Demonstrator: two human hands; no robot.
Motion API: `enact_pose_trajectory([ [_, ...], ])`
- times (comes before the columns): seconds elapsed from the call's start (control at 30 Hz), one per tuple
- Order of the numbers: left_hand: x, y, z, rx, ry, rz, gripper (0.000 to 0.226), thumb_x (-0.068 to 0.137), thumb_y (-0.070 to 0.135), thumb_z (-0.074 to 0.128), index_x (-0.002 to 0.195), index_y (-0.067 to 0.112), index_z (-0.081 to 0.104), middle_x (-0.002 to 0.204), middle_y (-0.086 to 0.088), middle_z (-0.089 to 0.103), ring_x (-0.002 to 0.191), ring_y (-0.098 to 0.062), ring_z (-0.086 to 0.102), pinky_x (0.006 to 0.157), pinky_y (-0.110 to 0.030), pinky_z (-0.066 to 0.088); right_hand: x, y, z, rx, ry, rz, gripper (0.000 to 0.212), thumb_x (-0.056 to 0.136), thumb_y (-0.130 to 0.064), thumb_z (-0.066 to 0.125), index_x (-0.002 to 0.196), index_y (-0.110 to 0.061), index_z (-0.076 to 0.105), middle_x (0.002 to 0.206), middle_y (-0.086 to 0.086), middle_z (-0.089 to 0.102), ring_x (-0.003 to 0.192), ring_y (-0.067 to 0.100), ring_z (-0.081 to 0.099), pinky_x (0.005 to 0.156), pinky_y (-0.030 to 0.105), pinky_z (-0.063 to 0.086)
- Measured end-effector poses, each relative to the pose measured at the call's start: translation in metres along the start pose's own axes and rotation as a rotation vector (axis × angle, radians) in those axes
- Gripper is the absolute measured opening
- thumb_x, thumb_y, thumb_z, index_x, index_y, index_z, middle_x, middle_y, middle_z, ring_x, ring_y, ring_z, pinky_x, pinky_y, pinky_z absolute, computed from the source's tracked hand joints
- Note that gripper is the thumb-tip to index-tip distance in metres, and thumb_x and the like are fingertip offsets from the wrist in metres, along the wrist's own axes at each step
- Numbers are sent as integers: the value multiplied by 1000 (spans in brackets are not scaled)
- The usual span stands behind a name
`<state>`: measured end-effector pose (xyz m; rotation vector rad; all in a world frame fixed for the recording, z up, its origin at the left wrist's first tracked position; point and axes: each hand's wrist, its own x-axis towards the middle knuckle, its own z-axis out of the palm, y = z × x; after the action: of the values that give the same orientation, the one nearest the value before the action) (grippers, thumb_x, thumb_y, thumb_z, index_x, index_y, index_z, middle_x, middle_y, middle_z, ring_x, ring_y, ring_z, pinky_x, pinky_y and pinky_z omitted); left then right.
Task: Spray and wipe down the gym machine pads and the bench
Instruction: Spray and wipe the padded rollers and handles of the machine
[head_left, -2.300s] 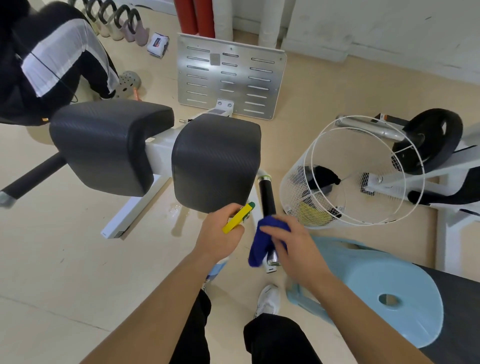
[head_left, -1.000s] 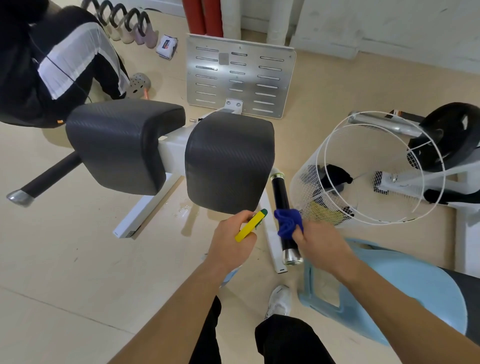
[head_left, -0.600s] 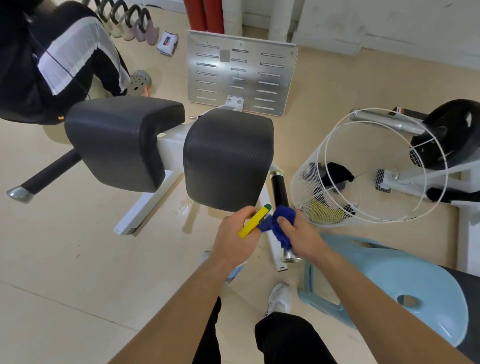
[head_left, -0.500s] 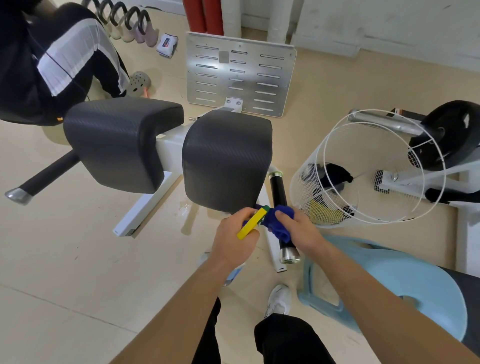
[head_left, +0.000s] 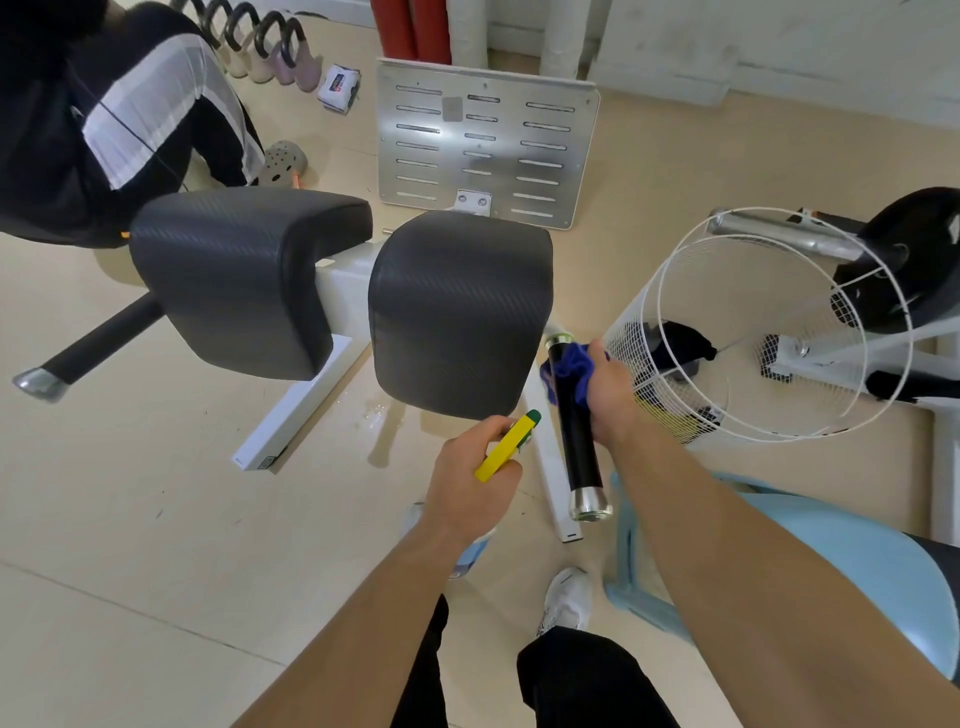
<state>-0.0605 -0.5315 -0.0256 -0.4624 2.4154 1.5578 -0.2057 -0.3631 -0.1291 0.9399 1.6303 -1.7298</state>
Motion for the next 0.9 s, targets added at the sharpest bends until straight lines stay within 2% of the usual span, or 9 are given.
enact_pose_trajectory([
  [0.13, -2, -1, -5, 14, 13, 20, 27, 84, 20, 52, 103, 19, 71, 86, -7, 70, 74, -26, 62, 67, -49, 57, -79, -31, 27, -84, -154, -76, 23, 100, -35, 59, 105, -13, 62, 86, 6, 74, 76, 24, 69, 77, 39, 57],
  [0.23, -5, -3, -8, 10, 17, 30, 27, 84, 19, 52, 103, 18, 71, 85, -7, 70, 72, -25, 62, 66, -46, 56, -97, -22, 17, -237, -173, -114, 24, 103, -35, 52, 98, -12, 59, 80, 9, 64, 71, 24, 63, 77, 40, 55],
  [0.3, -7, -2, -9, 1, 14, 25, 26, 84, 20, 52, 103, 18, 71, 85, -5, 70, 74, -22, 62, 66, -42, 57, -102, -17, 5, -472, -135, -177, 31, 102, -43, 49, 98, -15, 61, 86, 9, 67, 80, 25, 64, 86, 43, 53],
  [0.47, -9, 6, -13, 0, -2, 15, 28, 84, 19, 52, 103, 23, 71, 85, -2, 70, 76, -20, 64, 69, -43, 58, -134, -15, -16, -1129, 4, -493, 17, 100, -27, 49, 87, -25, 60, 80, 1, 65, 73, 22, 63, 64, 33, 46],
  [0.57, -6, 9, -14, 7, 0, 22, 24, 86, 17, 53, 102, 23, 70, 84, -6, 70, 73, -22, 64, 67, -44, 58, -161, -13, -40, -1373, 12, -722, 28, 90, -25, 62, 117, -22, 68, 101, -2, 68, 97, 24, 62, 71, 32, 46],
  [0.67, -2, 11, -16, 32, 14, 18, 21, 93, 6, 59, 104, 21, 69, 86, -4, 70, 76, -20, 65, 68, -37, 59, -174, -11, -56, -1286, -112, -920, 32, 77, -37, 74, 108, -27, 71, 124, -5, 55, 112, 16, 50, 86, 29, 44],
  [0.77, -3, 13, -18, 36, -4, 16, 26, 89, -2, 59, 103, 17, 70, 82, 3, 68, 70, -12, 59, 61, -17, 47, -161, 8, -46, -1261, -328, -748, 45, 67, -51, 68, 107, -33, 64, 147, -5, 24, 133, 21, 32, 106, 38, 39],
  [0.83, -4, 15, -18, 16, -14, 26, 28, 83, 2, 57, 102, 19, 70, 78, 8, 65, 68, -10, 57, 59, -14, 42, -142, 10, -31, -1292, -315, -622, 47, 64, -45, 72, 107, -35, 57, 155, -7, 9, 142, 26, 23, 111, 43, 36],
  [0.9, -4, 13, -17, 10, -5, 27, 28, 80, 9, 55, 101, 21, 70, 76, 7, 65, 67, -12, 57, 57, -19, 44, -122, 0, -10, -1336, -218, -660, 43, 69, -38, 76, 105, -32, 53, 160, -1, 7, 147, 30, 18, 114, 46, 34],
])
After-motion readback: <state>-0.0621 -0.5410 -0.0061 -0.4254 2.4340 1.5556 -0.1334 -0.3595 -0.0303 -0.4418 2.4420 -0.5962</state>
